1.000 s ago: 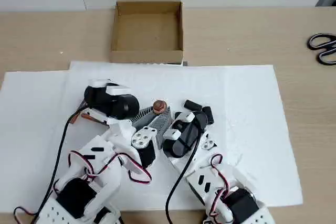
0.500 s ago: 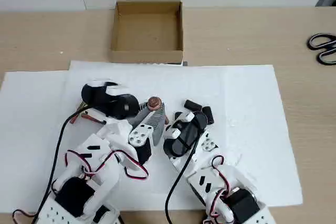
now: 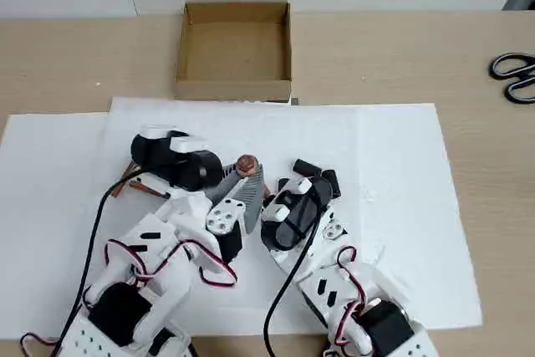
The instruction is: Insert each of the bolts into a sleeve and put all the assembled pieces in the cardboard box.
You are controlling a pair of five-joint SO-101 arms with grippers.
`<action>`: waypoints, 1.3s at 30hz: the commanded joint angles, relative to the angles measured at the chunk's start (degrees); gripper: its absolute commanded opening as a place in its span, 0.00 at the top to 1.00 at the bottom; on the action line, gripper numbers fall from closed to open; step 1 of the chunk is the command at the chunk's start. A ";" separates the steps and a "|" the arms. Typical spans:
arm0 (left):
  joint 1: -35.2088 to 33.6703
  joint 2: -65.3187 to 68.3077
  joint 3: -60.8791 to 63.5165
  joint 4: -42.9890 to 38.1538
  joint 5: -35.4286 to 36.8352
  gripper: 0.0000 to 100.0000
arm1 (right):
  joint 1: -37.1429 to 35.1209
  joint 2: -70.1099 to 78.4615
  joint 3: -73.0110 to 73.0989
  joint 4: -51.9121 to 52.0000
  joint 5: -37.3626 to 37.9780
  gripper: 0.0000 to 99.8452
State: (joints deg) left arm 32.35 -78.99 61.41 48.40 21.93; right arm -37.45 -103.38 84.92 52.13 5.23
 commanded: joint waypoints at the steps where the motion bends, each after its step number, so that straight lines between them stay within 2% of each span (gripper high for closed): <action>1: 1.32 -0.97 -0.22 -0.88 0.00 0.99 | 0.40 -0.66 -3.60 -1.63 0.62 1.00; 12: 1.49 -0.97 0.66 -0.88 1.93 0.99 | 0.31 -0.66 -5.54 -1.71 0.70 1.00; 16: 1.49 -0.70 0.66 -0.88 1.93 0.99 | 0.31 -0.66 -6.51 -1.45 4.04 1.00; 22: 1.49 -0.70 0.75 -0.88 1.93 0.99 | 0.31 -0.66 -7.91 -1.63 4.57 1.00; 35: 1.23 -1.05 7.16 -0.88 1.93 0.99 | 0.31 -0.66 -8.09 -3.65 4.66 1.00; 39: 1.23 -1.05 6.99 -0.70 1.85 0.87 | 0.31 -0.66 -8.09 -3.38 4.66 1.00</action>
State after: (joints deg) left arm 34.20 -79.87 68.62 48.13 23.87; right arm -37.63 -103.30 81.05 50.20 9.54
